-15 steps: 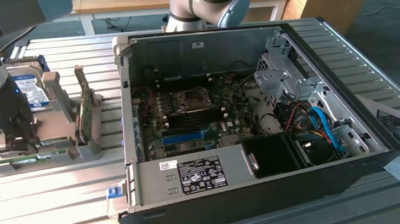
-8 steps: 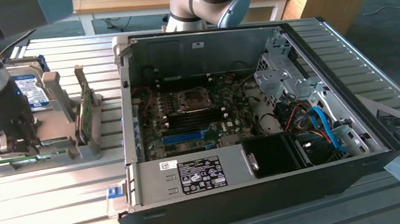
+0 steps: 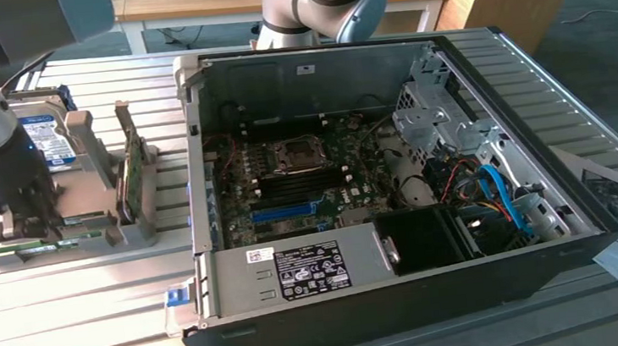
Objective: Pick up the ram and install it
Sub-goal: 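Pick up the ram and move it above insertion slot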
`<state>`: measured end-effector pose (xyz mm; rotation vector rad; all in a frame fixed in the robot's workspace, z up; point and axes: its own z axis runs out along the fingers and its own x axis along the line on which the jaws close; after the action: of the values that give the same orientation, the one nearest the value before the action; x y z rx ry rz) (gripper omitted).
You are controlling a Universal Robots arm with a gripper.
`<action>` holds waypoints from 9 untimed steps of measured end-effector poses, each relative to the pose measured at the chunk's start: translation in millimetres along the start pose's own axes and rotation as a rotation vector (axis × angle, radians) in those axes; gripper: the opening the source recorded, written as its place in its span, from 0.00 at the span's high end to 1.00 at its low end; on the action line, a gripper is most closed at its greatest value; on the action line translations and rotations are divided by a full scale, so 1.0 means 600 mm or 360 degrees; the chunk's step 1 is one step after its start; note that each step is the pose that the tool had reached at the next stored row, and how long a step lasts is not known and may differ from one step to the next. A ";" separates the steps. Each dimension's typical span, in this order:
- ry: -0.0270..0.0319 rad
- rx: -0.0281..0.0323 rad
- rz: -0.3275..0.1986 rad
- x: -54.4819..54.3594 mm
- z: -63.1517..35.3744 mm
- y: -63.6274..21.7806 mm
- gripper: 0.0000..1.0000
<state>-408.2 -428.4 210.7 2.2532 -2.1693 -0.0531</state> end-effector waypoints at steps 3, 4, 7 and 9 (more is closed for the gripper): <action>0.00001 -0.00002 0.0000 0.000 0.001 0.000 0.70; -0.00001 0.00000 0.0000 0.000 0.001 0.000 0.70; -0.00001 0.00001 0.0000 0.001 0.001 -0.001 0.70; -0.00001 0.00002 0.0000 0.001 0.001 -0.002 0.70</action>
<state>-406.9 -429.1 209.9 2.2535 -2.1692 -0.0530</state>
